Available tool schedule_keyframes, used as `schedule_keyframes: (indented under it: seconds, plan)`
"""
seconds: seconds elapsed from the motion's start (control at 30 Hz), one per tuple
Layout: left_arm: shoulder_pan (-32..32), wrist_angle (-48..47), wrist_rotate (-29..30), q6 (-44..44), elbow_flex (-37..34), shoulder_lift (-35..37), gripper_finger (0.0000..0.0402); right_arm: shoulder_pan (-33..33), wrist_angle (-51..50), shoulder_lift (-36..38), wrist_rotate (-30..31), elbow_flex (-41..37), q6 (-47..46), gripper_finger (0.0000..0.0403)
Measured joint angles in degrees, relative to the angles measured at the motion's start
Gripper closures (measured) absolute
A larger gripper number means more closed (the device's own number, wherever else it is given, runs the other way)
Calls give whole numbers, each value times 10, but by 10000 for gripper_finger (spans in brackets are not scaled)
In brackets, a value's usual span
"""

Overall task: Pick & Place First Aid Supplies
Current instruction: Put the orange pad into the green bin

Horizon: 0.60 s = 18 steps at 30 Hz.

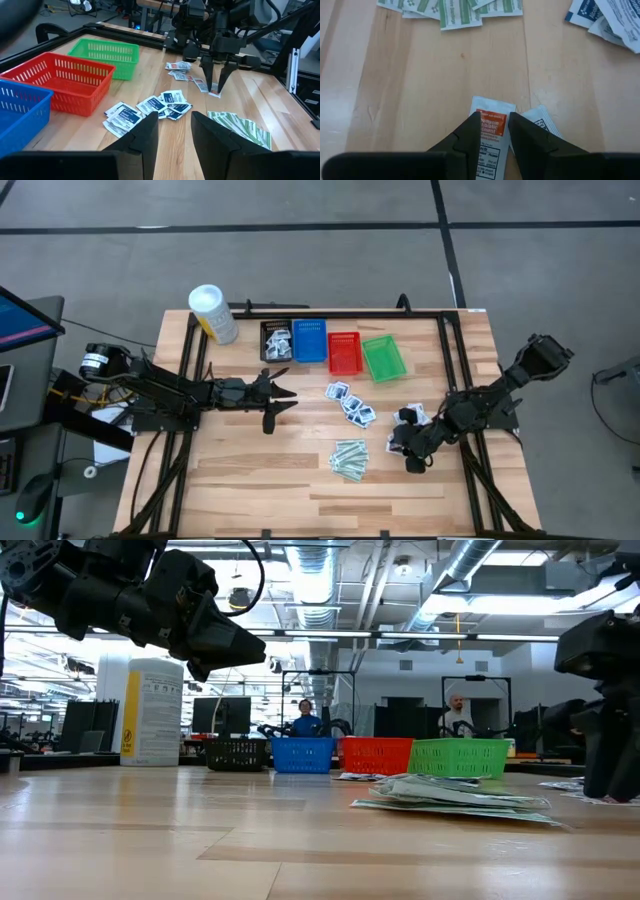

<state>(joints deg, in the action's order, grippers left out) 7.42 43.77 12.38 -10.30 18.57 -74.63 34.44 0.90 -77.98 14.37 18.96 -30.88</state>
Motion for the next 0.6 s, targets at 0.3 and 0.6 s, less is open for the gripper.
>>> schedule_keyframes:
  seconds: [0.3,0.6]
  plan:
    - [0,0,0,11,0,0,286,0,-2,-1,13,0,30,305]
    - [0,0,0,11,0,0,286,0,-21,-1,25,0,45,343]
